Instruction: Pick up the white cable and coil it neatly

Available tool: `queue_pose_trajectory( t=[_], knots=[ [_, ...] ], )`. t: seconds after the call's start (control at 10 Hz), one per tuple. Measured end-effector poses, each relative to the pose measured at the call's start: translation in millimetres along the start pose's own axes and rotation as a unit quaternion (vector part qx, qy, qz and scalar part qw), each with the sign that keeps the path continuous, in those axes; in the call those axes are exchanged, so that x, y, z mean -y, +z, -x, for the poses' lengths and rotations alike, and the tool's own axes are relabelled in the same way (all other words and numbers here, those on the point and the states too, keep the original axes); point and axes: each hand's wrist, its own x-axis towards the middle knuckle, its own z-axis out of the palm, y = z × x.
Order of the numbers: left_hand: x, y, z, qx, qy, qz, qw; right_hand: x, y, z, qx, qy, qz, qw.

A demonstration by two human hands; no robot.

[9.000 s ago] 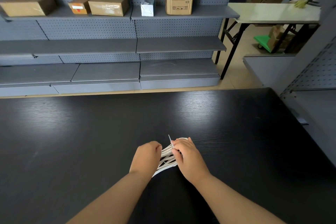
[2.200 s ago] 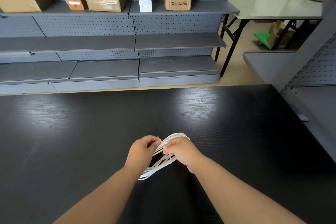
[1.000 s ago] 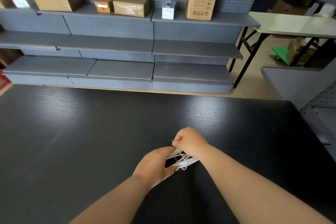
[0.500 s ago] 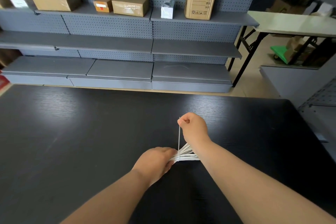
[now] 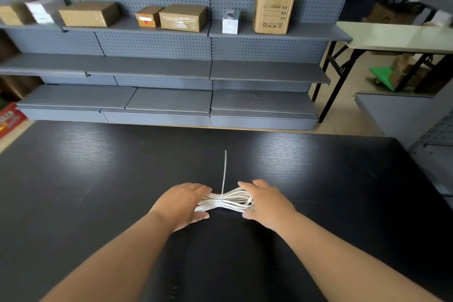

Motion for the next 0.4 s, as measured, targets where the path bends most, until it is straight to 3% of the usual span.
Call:
queue_pose_trajectory(
  t=[0.2,0.4],
  knots=[
    [15.7,0.5,18.1,-0.026,-0.066,-0.016,0.997,10.2,17.3,-5.3,-0.058,0.018,-0.044,0.997],
    [25.8,-3.4,34.2,-0.058,-0.131,-0.014,0.990,31.6,8.2,-3.5,-0.053,0.015,-0.062,0.997]
  ],
)
